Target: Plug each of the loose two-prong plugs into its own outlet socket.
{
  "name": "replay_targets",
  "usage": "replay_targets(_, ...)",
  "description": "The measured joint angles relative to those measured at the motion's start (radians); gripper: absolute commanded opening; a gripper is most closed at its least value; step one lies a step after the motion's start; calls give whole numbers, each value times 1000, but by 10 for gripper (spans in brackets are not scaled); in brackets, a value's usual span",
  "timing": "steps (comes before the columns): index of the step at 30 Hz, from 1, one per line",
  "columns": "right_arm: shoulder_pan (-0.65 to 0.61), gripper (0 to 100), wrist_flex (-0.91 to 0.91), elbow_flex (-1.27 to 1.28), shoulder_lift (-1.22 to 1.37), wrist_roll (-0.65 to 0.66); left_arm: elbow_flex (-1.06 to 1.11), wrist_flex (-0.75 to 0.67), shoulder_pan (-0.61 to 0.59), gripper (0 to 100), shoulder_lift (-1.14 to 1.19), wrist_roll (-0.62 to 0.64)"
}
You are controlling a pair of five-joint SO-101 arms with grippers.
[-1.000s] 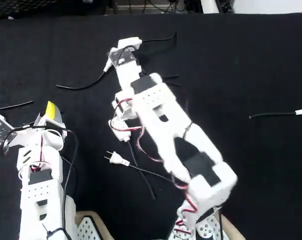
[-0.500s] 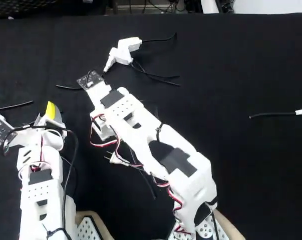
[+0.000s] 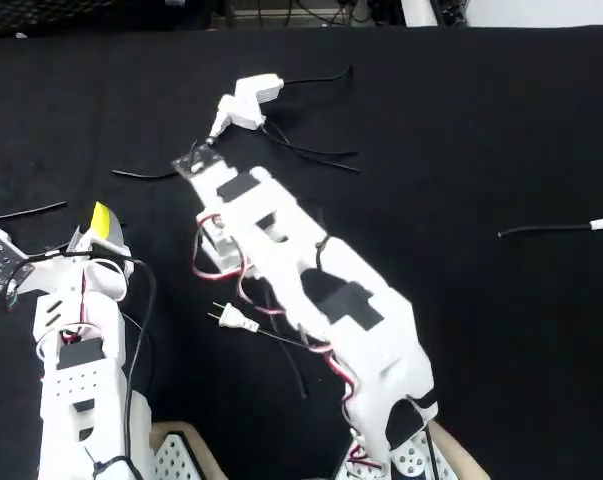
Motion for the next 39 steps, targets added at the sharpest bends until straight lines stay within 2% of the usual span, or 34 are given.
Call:
replay_targets(3, 2, 57, 66, -32, 11, 6, 0, 0, 0, 163, 0, 0)
replay_targets(9, 26, 12, 178, -18, 18, 14, 0, 0, 0, 163, 0, 0)
replay_targets(15, 106, 12, 186, 72, 0, 18, 0, 0, 0, 163, 0, 0)
replay_targets(20, 141, 12, 117, 207, -92, 64, 0, 0, 0, 163, 0, 0)
replay_targets(27, 172, 15, -109, 626, -410, 68, 0, 0, 0, 163, 0, 0)
replay_targets(31, 183, 15, -124, 697, -463, 66, 0, 0, 0, 163, 0, 0)
replay_targets(36, 186, 16, -72, 703, -463, 124, 0, 0, 0, 163, 0, 0)
replay_targets(39, 189, 60, -40, 703, -463, 152, 0, 0, 0, 163, 0, 0)
